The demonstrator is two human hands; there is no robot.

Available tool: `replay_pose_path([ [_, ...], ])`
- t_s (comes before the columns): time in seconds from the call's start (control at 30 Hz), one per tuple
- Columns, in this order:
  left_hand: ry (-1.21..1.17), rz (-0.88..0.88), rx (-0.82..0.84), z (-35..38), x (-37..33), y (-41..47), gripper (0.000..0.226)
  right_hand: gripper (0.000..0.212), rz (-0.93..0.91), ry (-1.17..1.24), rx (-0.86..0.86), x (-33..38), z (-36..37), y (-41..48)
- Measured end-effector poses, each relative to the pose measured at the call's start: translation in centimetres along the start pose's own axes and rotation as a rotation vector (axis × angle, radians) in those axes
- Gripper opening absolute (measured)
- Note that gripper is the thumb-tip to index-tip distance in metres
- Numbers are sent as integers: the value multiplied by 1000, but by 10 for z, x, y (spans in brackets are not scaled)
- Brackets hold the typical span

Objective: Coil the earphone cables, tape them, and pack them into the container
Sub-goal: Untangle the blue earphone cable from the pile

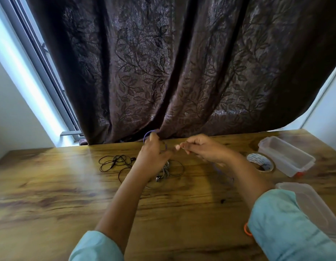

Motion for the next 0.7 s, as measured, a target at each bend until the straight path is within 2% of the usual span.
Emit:
replay_pose_path([
  [0.07, -135, -83, -23, -1, 3, 1, 57, 34, 7, 56, -7, -1, -7, 1],
  [0.17, -713, -320, 35, 6, 1, -8, 23, 34, 0, 83, -35, -5, -15, 1],
  [0.2, -829, -374, 4, 4, 2, -10, 18, 35, 0, 88, -39, -5, -16, 1],
  [0.27, -898, -449, -61, -3, 10, -13, 17, 34, 5, 93, -47, -9, -18, 1],
  [0.3, -860, -461, -79, -6, 16, -12, 15, 34, 9, 92, -50, -11, -19, 1],
  [0.37, -594, -419, -35, -10, 23, -10, 16, 34, 21, 90, -52, -14, -18, 0],
  [0.47, 191, -276, 103, -13, 22, -15, 38, 36, 22, 74, -36, -15, -13, 0],
  [0.53, 607, -225, 93, -22, 8, -23, 52, 34, 12, 63, -17, -13, -9, 0],
  [0.6, 815, -194, 18, -30, -14, -29, 58, 31, 0, 36, -3, -9, -7, 0],
  [0.7, 878, -68, -193, -41, -49, -29, 66, 31, -11, 18, 29, -5, -5, -1],
])
Point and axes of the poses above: each hand's wrist, its own y-axis towards the middle knuckle, its own z-axis out of the palm, x = y × z, the point moved 9 cm from there along y, towards the middle knuckle, and after that the axes turned 14 degrees about -x, right-handed, at the moved point
